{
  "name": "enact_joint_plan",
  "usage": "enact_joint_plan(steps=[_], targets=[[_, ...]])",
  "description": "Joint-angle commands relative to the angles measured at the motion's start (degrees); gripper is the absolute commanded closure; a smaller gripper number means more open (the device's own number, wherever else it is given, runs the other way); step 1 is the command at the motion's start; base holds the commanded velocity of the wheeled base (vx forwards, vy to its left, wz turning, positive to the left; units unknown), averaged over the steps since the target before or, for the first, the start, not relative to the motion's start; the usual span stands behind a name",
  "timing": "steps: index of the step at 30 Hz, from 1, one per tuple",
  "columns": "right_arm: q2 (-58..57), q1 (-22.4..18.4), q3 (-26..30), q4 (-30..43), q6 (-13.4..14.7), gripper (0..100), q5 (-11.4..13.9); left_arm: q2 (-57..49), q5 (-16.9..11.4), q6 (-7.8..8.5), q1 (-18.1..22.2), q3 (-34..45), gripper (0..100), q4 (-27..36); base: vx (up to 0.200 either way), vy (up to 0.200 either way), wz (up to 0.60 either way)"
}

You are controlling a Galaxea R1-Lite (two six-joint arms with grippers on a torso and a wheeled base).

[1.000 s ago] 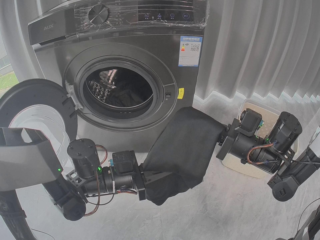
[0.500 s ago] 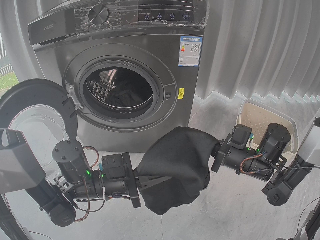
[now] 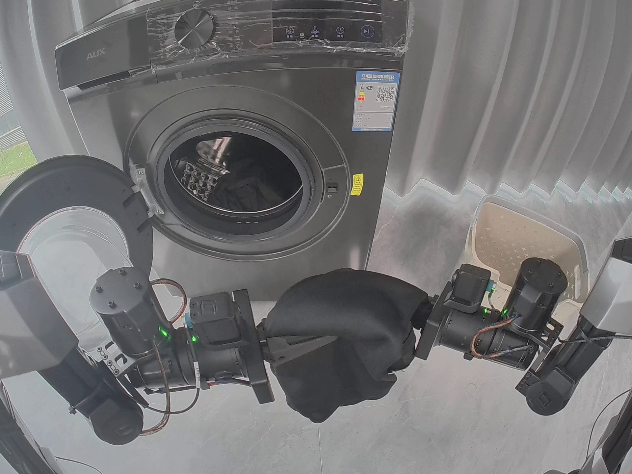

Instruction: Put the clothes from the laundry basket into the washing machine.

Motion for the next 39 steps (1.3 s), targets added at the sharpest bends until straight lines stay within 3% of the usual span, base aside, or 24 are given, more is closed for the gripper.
enact_joint_plan(steps=[1,6,19,24,29,33,35,36,37,38,39], targets=[[0.1,-0.1,-0.4,-0.1,0.0,0,-0.2,0.0,0.0,0.0,0.2,0.1,100,-0.2,0.0,0.0,0.0],[-1.2,-1.4,3.3,0.0,-1.2,0,0.0,0.2,0.1,0.0,2.0,0.2,100,-0.2,0.0,0.0,0.0],[-7.0,-9.3,9.2,0.1,-3.8,0,0.7,0.2,-0.1,-0.27,7.5,0.7,100,-0.1,0.0,0.0,0.0],[-6.9,-12.7,8.7,0.1,-5.1,0,0.7,-0.1,0.0,-0.8,7.9,1.7,100,-0.1,0.0,0.0,0.0],[-7.1,-12.4,7.8,0.1,-5.1,0,0.7,-0.4,0.5,-0.8,8.2,3.0,100,-0.1,0.0,0.0,0.0],[-7.1,-11.6,5.1,0.1,-5.1,0,0.4,-1.2,5.3,-1.06,9.6,6.2,100,-0.2,0.0,0.0,0.0],[-7.0,-11.0,4.6,0.1,-5.2,0,0.4,-2.3,12.2,-2.03,9.5,8.5,100,-0.2,0.0,0.0,0.0],[-7.0,-10.9,4.6,0.1,-5.1,0,0.4,-3.8,16.3,-3.26,9.0,9.1,100,-0.1,0.0,0.0,0.0],[-7.0,-10.9,4.6,0.1,-5.1,0,0.4,-4.2,17.3,-3.78,8.9,9.3,100,0.0,0.0,0.0,0.0],[-7.0,-10.6,4.6,0.1,-5.1,0,0.4,-6.5,23.7,-7.21,7.0,9.2,100,0.1,0.0,0.0,0.0],[-7.0,-10.5,4.6,0.1,-5.1,0,0.3,-7.4,27.5,-8.97,6.0,8.8,100,0.2,0.0,0.0,0.0]])
